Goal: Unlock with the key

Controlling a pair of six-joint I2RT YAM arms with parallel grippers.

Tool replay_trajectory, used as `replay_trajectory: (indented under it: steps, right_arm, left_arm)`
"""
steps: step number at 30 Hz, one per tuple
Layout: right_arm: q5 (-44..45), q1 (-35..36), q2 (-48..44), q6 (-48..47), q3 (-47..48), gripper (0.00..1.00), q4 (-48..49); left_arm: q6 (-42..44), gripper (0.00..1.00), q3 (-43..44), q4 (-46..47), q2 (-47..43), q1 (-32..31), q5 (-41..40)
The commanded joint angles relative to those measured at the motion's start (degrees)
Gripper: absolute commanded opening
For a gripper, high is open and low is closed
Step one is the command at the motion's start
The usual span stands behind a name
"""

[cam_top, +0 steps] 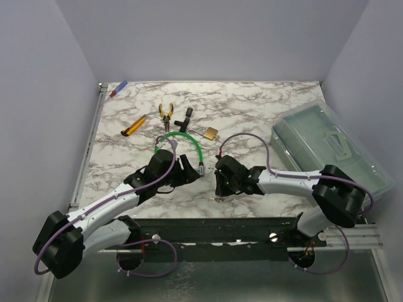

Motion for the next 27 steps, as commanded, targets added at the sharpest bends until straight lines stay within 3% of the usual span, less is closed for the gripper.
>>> replay_trajectory:
  steps: [1,8,13,19,27]
  right_arm:
    - [1.12,-0.05,0.31,-1.25,2.01,0.22,-3.93]
    - [-6.86,0.03,-2.22,-7.79,2.95,0.51,-4.89]
    - [-9.4,1.75,-0.41,-12.64,5.4,0.6,-7.98]
    - [-5.23,4.33,4.75,-17.88,8.68,0.61,-13.51]
    - [-5.05,4.73,7.51,-19.75,8.51,0.58,-13.27]
  left_arm:
    - [0.07,0.62,-0.73,1.24,-0.69,-0.08,0.83]
    - [0.29,0.62,-0.91,1.24,-0.9,-0.14,0.67]
    - [0.2,0.62,-1.26,1.33,-1.33,-0.09,0.43]
    - [-0.02,0.62,-1.83,1.25,-2.8,-0.15,0.13]
    - [-0.24,0.62,-2.31,0.72,-4.08,-0.1,-0.3]
